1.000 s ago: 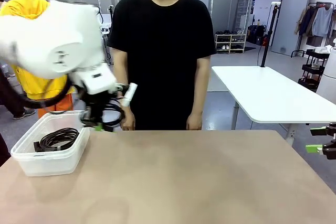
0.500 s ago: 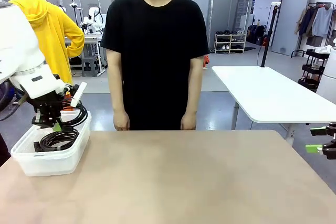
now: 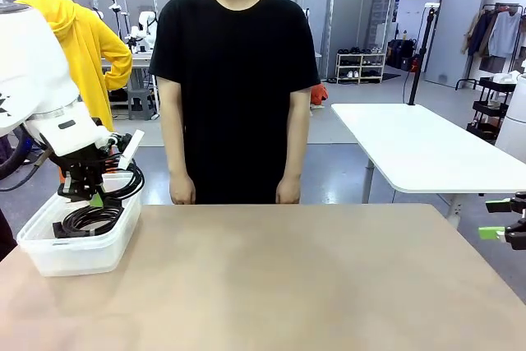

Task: Organize and store the cables.
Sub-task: Place the USB Extension Cable into the Organizing box.

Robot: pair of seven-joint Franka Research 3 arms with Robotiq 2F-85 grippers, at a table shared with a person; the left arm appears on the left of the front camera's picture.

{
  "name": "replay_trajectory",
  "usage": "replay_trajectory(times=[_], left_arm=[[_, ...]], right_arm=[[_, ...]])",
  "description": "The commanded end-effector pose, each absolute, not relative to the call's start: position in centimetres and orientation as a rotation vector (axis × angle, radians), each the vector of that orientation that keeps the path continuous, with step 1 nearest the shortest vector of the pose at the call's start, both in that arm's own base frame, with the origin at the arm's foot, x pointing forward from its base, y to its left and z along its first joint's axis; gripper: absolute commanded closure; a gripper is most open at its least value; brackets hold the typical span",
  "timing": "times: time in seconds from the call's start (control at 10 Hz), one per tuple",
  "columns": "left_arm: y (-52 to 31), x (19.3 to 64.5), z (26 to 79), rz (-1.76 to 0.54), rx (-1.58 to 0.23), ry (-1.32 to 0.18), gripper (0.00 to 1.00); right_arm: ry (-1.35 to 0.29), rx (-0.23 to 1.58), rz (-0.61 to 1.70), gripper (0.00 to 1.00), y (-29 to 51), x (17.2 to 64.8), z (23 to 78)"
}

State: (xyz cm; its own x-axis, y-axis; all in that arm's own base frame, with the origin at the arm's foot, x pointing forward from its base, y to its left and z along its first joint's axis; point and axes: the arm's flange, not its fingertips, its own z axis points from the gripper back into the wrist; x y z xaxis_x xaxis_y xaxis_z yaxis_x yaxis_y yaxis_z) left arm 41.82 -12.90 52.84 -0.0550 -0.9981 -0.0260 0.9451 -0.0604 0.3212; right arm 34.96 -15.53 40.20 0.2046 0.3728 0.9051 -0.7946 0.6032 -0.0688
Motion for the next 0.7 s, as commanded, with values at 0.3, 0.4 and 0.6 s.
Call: replay_trajectory(times=[0.3,0.4,0.6], left_arm=[[-4.9,46.1,53.4,-1.636,0.271,-0.252,0.83],[-2.9,48.4,52.3,-1.603,0.26,-0.25,0.83],[-1.0,52.6,50.3,-1.521,0.206,-0.225,0.83]], right_arm=[[-1.088,0.47,0.854,0.0,-15.5,35.0,40.3],[-1.088,0.47,0.854,0.0,-15.5,35.0,40.3],[-1.088,0.47,0.854,0.0,-15.5,35.0,40.3]])
